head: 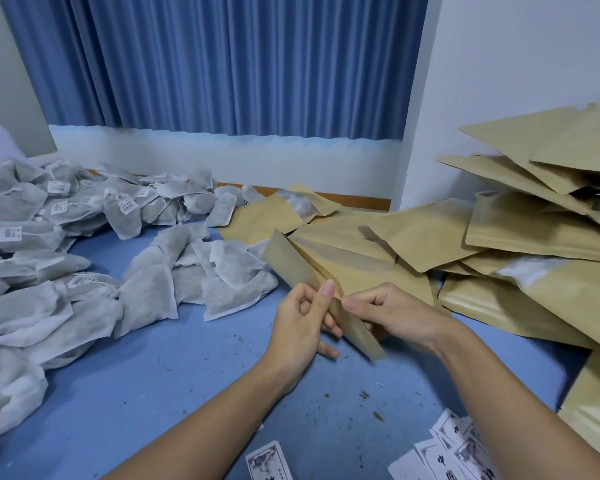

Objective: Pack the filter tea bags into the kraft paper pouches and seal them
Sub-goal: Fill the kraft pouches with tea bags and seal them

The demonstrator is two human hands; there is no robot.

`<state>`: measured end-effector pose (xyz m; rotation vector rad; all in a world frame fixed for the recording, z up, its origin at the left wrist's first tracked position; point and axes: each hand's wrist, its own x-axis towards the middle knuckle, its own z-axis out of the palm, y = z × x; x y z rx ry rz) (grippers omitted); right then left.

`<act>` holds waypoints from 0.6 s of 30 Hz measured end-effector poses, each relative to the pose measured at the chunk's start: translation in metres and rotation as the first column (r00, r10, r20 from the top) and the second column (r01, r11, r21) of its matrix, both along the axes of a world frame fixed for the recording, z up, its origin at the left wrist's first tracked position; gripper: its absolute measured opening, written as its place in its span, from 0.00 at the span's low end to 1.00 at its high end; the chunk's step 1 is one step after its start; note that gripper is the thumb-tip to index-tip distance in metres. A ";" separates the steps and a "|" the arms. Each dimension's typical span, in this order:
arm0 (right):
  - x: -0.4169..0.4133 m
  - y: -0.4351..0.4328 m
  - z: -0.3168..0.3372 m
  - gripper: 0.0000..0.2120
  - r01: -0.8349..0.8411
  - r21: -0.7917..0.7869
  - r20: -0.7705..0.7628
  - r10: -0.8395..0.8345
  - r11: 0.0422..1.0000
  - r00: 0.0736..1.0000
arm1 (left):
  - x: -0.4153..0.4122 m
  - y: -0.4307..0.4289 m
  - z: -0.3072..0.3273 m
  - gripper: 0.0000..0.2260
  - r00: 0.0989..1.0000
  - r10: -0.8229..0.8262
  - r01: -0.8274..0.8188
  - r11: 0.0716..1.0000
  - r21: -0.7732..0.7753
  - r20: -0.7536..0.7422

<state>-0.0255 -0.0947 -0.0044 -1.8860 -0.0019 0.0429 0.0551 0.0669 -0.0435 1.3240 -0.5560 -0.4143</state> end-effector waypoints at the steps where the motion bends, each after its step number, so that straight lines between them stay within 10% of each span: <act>1: 0.000 0.001 0.000 0.25 0.003 0.002 -0.011 -0.003 1.000 1.000 | 0.000 0.000 -0.001 0.23 1.000 0.009 -0.009 1.000 0.005 0.022; 8: 0.006 0.016 0.007 0.19 0.131 -0.334 0.192 -0.068 0.933 0.979 | 0.000 0.001 0.000 0.15 0.985 0.054 -0.068 0.994 0.080 0.167; 11: 0.015 0.018 0.022 0.18 0.486 -0.597 0.467 -0.216 0.639 0.857 | 0.001 0.004 0.004 0.18 0.982 0.050 -0.066 0.994 0.086 0.183; 14: 0.021 0.003 0.049 0.11 0.820 -0.416 0.699 -0.439 0.393 0.565 | -0.012 0.006 0.005 0.16 0.974 -0.023 0.004 0.996 0.085 0.226; 18: 0.029 0.013 0.072 0.08 0.515 -0.679 0.377 -0.354 0.523 0.856 | -0.018 0.007 0.010 0.15 0.975 -0.112 0.092 0.989 0.112 0.190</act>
